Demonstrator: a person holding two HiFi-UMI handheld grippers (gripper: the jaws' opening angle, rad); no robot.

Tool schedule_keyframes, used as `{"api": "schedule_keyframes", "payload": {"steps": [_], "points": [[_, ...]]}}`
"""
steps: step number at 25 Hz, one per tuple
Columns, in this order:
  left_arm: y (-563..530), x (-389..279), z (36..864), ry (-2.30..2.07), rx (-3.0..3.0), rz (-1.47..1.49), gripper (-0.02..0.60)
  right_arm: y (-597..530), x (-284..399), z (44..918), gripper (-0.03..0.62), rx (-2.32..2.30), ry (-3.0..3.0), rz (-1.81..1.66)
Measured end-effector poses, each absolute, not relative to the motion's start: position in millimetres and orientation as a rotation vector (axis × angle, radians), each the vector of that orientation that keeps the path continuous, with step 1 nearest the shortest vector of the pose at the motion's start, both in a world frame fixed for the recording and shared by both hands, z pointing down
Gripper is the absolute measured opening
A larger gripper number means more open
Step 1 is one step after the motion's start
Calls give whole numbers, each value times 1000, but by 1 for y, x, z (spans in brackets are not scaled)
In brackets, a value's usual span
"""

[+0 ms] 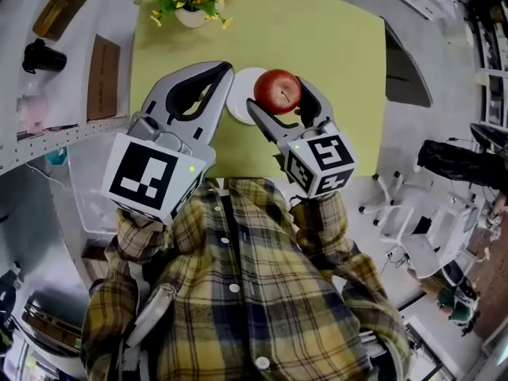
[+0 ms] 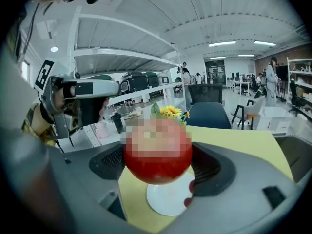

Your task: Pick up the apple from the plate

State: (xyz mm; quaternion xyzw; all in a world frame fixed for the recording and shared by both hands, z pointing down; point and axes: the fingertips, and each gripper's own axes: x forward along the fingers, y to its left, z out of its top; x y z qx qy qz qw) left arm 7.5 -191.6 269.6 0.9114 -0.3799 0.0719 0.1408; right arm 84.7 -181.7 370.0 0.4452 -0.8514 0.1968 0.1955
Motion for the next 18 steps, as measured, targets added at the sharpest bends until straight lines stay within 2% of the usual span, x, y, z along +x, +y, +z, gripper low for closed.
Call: {"api": "schedule_keyframes", "payload": {"steps": [18], "points": [[-180, 20, 257, -1096, 2671, 205, -2, -158, 85, 302, 400, 1255, -2472, 434]]}}
